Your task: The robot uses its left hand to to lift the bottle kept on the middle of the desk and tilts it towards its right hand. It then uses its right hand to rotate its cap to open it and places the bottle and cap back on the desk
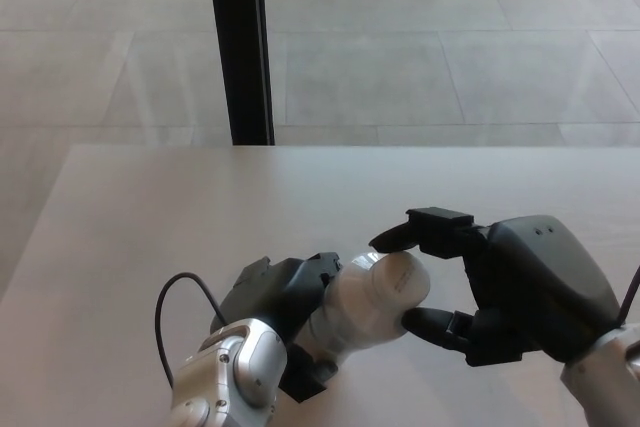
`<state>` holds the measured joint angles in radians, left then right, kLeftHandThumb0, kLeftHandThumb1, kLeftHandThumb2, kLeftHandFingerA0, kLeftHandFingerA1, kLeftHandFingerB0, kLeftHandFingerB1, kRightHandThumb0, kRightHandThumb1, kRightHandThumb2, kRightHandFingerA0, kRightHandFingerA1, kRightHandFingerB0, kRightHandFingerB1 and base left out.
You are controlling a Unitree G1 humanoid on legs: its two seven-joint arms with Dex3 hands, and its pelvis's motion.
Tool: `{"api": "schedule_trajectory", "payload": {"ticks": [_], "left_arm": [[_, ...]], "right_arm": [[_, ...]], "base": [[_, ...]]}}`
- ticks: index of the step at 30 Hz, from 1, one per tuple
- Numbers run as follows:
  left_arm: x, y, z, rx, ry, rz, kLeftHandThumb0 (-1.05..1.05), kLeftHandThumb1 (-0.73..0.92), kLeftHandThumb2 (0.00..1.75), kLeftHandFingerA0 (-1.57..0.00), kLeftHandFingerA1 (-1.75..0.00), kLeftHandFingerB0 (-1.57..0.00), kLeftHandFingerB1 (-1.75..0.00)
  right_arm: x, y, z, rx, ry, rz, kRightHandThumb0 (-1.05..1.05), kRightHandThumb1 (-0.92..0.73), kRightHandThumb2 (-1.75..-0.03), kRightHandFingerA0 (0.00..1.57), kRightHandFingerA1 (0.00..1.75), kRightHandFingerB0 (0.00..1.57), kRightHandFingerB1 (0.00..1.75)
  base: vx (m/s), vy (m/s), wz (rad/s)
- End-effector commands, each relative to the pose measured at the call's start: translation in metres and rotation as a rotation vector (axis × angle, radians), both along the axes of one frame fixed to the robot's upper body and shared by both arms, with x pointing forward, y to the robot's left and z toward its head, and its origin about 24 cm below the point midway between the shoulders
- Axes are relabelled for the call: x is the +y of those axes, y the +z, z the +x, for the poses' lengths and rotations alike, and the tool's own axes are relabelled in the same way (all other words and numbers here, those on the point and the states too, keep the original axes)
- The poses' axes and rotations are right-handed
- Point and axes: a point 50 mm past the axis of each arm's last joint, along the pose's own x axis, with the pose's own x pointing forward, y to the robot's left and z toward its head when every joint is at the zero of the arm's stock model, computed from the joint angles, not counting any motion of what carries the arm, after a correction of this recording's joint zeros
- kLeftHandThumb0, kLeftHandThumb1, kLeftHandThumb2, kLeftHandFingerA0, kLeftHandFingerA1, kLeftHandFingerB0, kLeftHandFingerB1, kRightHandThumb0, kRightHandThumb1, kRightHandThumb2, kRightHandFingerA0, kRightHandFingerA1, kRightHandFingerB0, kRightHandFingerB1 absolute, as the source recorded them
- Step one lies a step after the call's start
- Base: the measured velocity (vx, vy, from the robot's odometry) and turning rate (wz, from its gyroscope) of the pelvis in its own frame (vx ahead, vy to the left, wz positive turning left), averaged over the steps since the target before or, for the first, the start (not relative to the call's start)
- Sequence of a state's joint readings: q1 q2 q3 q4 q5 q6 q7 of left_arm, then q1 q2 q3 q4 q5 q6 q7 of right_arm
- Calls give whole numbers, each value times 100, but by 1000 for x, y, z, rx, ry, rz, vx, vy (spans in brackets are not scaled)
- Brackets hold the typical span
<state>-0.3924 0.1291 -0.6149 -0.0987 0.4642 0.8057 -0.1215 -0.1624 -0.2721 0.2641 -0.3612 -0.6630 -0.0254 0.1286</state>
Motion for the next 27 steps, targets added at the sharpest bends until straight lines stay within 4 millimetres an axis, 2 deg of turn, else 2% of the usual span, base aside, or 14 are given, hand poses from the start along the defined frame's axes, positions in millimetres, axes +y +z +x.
{"api": "schedule_trajectory", "payload": {"ticks": [1,7,8,10,13,16,17,18,19,20,21,22,25,27], "left_arm": [[12,-28,-9,152,23,54,14,73,86,-77,-149,-60,-95],[12,-29,-10,168,30,37,14,72,88,-74,-154,-56,-79],[12,-29,-10,167,26,43,13,72,87,-73,-147,-56,-90],[12,-29,-10,165,22,47,14,71,88,-75,-148,-64,-102],[13,-29,-11,169,22,43,14,72,89,-72,-151,-61,-100],[13,-29,-12,167,20,44,14,72,89,-72,-151,-61,-100],[14,-30,-12,164,22,53,14,73,86,-75,-153,-64,-102],[15,-31,-12,157,24,52,13,72,86,-94,-141,-68,-102],[15,-30,-12,161,25,66,12,73,85,-75,-153,-64,-105],[16,-30,-12,166,28,64,12,74,84,-75,-155,-63,-109],[16,-30,-12,168,27,66,14,73,86,-74,-156,-62,-102],[16,-31,-12,169,28,68,14,73,85,-74,-154,-63,-101],[17,-33,-13,161,25,56,15,77,80,-78,-157,-66,-112],[17,-35,-13,158,24,63,15,72,87,-75,-158,-65,-112]], "right_arm": [[-2,7,-1,-95,-14,34,-30,-61,-82,98,174,82,91],[-1,12,-1,-110,-8,18,-32,-60,-84,99,175,84,102],[0,13,-1,-115,-2,8,-33,-60,-84,98,175,82,123],[2,15,-2,-122,3,-15,-31,-55,-89,98,175,85,125],[4,19,-2,-135,14,-39,-27,-47,-103,95,175,87,124],[4,20,-3,-135,15,-44,-27,-47,-103,95,175,87,124],[4,22,-3,-133,21,-67,-26,-48,-112,94,175,86,130],[4,24,-3,-132,27,-92,-27,-49,-112,93,175,84,135],[3,24,-3,-139,33,-103,-26,-49,-111,93,175,84,134],[3,25,-2,-138,42,-121,-28,-47,-109,112,163,93,132],[3,26,-3,-133,47,-136,-27,-51,-115,96,175,83,140],[3,27,-3,-126,59,-146,-28,-47,-113,92,175,83,139],[4,27,-4,-126,76,-189,-29,-47,-107,92,175,80,155],[4,27,-5,-126,96,-208,-30,-48,-101,94,175,82,150]], "base": [[0,0,0],[0,0,0],[0,0,0],[0,0,0],[0,0,0],[0,0,0],[0,0,0],[0,0,0],[0,0,0],[0,0,0],[0,0,0],[0,0,0],[0,0,0],[0,0,0]]}}
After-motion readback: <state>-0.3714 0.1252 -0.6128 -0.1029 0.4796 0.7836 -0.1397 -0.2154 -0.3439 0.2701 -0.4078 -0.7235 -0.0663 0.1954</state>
